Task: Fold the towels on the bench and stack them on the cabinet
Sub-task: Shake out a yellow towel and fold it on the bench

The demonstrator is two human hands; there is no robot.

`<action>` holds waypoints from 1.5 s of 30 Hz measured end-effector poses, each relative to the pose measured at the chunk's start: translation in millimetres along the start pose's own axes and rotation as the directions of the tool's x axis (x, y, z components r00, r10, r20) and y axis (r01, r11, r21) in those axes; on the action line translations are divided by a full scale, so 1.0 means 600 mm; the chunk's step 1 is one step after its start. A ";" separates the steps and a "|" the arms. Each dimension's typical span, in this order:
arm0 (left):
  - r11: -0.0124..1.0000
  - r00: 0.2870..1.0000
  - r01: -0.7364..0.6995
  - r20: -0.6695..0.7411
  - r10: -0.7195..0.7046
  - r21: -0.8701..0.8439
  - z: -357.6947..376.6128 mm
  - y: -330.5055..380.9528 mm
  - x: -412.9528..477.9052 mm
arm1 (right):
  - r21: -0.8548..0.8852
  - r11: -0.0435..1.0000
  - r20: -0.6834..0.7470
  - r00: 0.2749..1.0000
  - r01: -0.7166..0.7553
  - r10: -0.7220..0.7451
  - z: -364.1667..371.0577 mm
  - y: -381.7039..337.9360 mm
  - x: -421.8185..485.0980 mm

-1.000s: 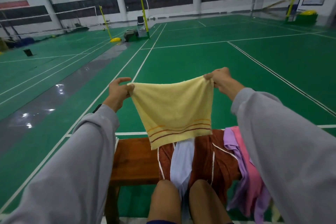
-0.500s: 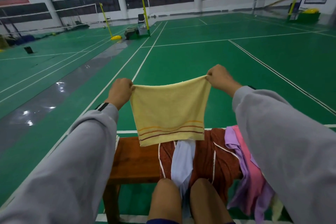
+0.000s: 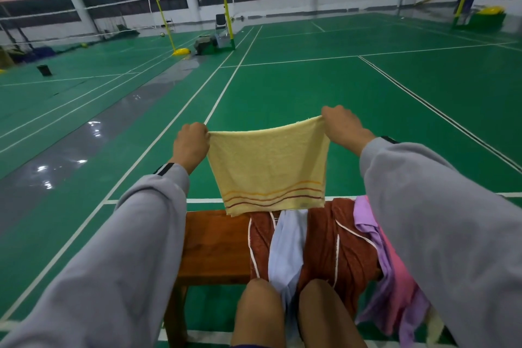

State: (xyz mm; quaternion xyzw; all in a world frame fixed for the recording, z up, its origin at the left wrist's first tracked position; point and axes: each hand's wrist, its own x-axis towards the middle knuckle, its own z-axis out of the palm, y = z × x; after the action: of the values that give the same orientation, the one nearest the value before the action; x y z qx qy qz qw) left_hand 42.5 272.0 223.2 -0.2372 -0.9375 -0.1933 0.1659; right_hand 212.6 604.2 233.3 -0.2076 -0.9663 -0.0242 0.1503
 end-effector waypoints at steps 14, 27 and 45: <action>0.999 1.000 0.019 0.018 -0.018 -0.041 -0.007 0.016 -0.031 | 0.026 0.999 -0.014 0.999 -0.046 0.046 0.006 0.001 -0.029; 0.999 1.000 0.010 0.014 -0.010 -0.034 -0.006 0.021 -0.068 | -0.003 0.999 -0.007 0.999 -0.051 0.051 -0.002 0.000 -0.063; 1.000 1.000 -0.005 0.029 0.004 0.018 -0.007 0.028 -0.084 | -0.023 0.998 0.008 0.999 -0.052 0.052 0.005 0.006 -0.066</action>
State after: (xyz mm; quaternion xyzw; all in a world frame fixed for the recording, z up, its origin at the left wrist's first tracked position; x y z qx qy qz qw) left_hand 94.0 264.4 211.3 -0.2405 -0.9410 -0.1808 0.1550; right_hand 247.9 591.9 218.6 -0.2345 -0.9608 -0.0306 0.1444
